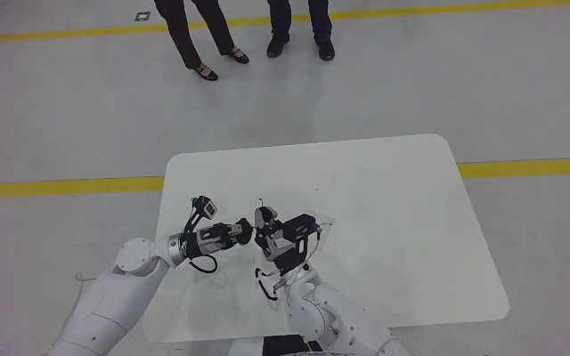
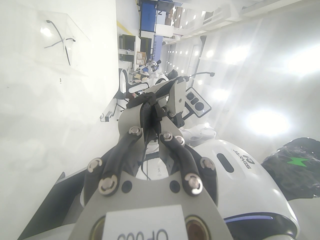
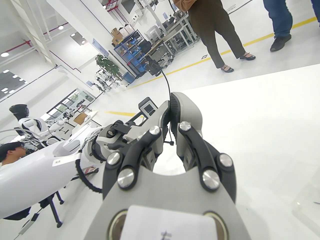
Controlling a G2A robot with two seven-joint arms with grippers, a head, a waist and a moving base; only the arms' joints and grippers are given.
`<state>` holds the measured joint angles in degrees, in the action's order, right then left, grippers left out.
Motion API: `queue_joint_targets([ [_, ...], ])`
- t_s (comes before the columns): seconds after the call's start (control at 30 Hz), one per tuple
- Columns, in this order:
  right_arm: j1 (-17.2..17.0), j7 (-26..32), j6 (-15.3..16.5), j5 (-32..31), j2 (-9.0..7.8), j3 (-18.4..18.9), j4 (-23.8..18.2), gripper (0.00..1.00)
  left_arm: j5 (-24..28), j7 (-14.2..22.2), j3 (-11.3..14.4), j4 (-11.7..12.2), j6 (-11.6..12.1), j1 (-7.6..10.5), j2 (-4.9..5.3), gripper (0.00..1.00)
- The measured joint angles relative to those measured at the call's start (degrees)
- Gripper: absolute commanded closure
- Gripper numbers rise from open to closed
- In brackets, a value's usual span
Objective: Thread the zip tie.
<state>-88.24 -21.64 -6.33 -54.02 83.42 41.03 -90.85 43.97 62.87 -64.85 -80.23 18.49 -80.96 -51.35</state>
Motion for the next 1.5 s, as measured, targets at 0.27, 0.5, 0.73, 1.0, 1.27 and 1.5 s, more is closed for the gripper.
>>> queue_joint_targets([
  [0.27, -0.4, -0.1, -0.1, -0.2, -0.50, -0.1, -0.6, 1.00, 0.0, 0.0, 0.0, 0.0, 0.0, 0.00, 0.00, 1.00],
  [0.5, -0.5, -0.1, -0.2, 0.5, -0.88, -0.3, -0.9, 1.00, 0.0, 0.0, 0.0, 0.0, 0.0, 0.00, 0.00, 1.00],
  [0.73, -0.3, -0.3, -0.4, 1.0, -1.15, -0.7, -1.0, 1.00, -0.5, -2.0, 0.2, -1.0, -0.6, -0.29, -0.13, 1.00],
  [1.0, -0.1, -1.8, -1.4, 0.9, -1.34, -1.1, -1.1, 1.00, -0.2, -1.9, -0.3, -1.2, -0.5, -0.57, -0.17, 1.00],
  [1.27, 0.0, -1.8, -2.7, 1.7, -1.45, -1.2, -1.1, 1.00, 0.3, -1.4, -0.5, -1.4, -0.2, -0.76, -0.27, 1.00],
  [1.5, 0.2, -1.4, -2.9, 2.8, -1.51, -1.5, -1.2, 1.00, 0.4, -0.8, -0.6, -1.5, -0.1, -0.80, -0.35, 1.00],
])
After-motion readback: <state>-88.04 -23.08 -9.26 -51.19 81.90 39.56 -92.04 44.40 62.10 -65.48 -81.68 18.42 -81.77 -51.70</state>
